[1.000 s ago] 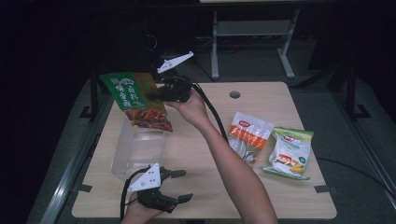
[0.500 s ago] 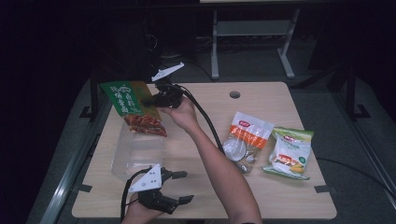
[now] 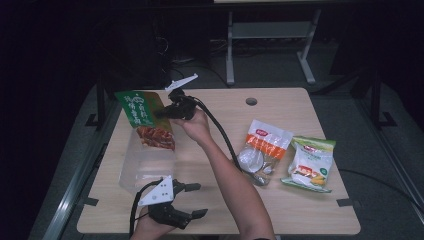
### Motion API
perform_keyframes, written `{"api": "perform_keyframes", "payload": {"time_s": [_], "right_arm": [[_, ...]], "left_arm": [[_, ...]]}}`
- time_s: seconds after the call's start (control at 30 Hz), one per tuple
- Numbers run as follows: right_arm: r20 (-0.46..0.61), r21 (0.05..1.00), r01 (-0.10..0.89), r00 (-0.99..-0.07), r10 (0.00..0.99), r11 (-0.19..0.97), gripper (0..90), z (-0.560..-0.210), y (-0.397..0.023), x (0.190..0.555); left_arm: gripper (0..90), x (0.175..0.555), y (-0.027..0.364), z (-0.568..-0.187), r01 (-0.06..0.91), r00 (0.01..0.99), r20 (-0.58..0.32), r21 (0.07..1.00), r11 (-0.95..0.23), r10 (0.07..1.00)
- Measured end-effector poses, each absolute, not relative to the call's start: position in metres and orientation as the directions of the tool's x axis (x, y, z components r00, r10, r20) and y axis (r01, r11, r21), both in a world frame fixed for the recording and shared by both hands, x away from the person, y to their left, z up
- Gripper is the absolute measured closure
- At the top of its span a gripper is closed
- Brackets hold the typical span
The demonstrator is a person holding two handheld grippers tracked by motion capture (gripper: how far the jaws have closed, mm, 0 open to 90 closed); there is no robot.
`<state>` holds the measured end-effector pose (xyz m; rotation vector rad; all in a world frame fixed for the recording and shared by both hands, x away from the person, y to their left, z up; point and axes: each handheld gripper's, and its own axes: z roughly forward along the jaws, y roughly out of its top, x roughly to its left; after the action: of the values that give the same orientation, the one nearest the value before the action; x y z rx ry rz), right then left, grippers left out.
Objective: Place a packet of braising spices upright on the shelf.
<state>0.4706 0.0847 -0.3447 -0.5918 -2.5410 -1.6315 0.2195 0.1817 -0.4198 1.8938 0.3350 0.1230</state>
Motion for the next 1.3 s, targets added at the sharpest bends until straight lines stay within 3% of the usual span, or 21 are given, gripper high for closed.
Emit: {"api": "perform_keyframes", "payload": {"time_s": [0.53,0.83,1.3], "right_arm": [[0.261,0.847,0.372,-0.913,0.314,0.378,88.7,-0.361,0.074,0.476],[0.259,0.841,0.389,-0.9,0.35,0.377,65.5,-0.352,0.062,0.475],[0.274,0.838,0.396,-0.901,0.336,0.377,53.6,-0.342,0.02,0.459]], "left_arm": [[25.5,0.22,0.182,-0.42,0.172,0.951,-0.076,0.937,-0.305,0.301],[24.5,0.222,0.182,-0.42,0.181,0.944,-0.078,0.933,-0.31,0.319],[23.7,0.223,0.179,-0.421,0.183,0.941,-0.069,0.927,-0.328,0.33]]}}
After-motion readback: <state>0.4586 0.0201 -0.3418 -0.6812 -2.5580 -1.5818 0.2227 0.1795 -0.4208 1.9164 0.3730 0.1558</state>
